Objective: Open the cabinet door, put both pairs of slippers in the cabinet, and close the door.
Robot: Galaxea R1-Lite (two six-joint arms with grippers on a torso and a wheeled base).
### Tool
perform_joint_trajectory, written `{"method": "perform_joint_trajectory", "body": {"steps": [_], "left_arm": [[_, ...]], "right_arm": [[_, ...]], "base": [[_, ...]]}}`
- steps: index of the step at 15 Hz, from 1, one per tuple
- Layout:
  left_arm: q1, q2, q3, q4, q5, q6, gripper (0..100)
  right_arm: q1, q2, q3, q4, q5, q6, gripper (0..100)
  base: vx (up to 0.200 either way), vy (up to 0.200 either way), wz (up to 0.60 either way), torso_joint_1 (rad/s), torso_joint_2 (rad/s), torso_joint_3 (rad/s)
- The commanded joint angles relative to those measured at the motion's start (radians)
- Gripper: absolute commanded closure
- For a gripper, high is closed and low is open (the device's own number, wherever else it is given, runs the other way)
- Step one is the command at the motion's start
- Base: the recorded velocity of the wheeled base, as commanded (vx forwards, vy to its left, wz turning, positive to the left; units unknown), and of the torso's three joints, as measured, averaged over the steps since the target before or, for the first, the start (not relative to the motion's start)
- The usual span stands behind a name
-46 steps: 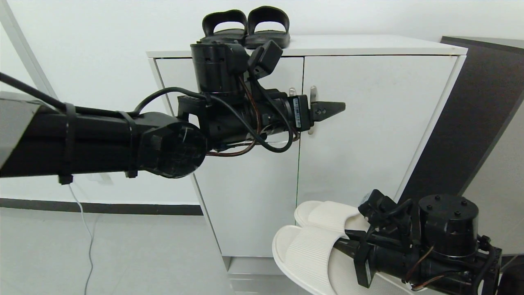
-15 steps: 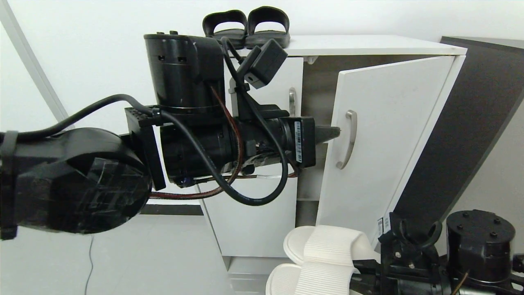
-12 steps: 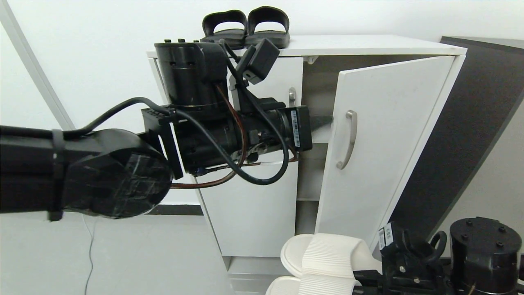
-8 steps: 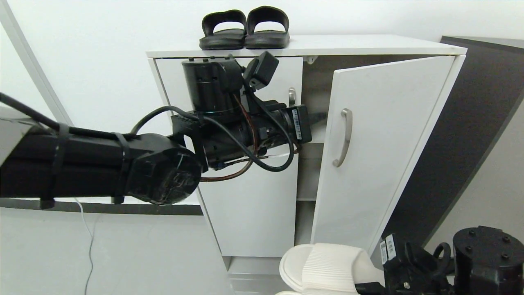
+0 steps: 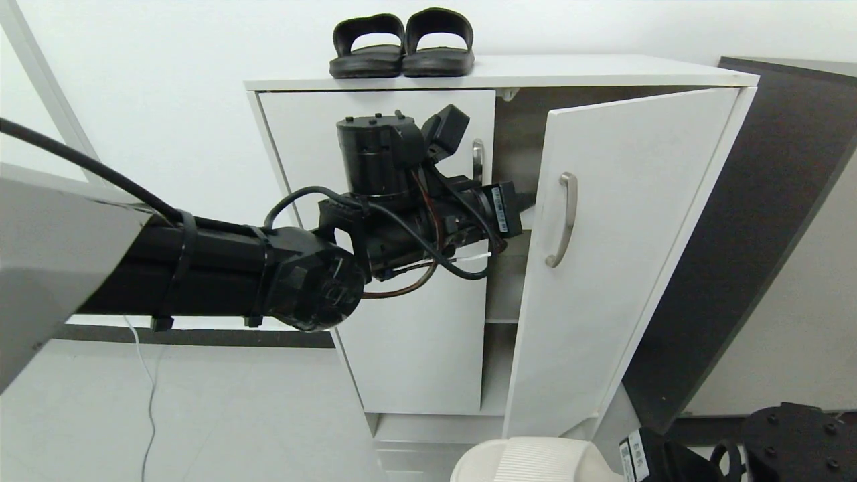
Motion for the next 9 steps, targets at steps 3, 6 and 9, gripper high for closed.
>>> {"method": "perform_joint_trajectory", "body": {"steps": [3, 6, 9], "left_arm": [[-0.140, -0.041, 0.074, -0.081, 0.007, 0.005, 100], [-0.136, -0.045, 0.074, -0.083, 0.009, 0.005, 100], [-0.067, -0.118, 0.120, -0.048, 0.044, 0.008, 100]], "right_arm": [[0.016, -0.001, 0.006, -0.003, 0.001, -0.001, 100], [0.019, -0.007, 0.005, -0.004, 0.001, -0.002, 100], [-0.035, 0.007, -0.043, -0.003, -0.084, 0.008, 100]], "base": [[-0.200, 0.000, 0.00, -0.001, 0.00, 0.004], [-0.200, 0.000, 0.00, 0.002, 0.00, 0.001], [0.000, 0.000, 0.00, 0.000, 0.00, 0.000]]}}
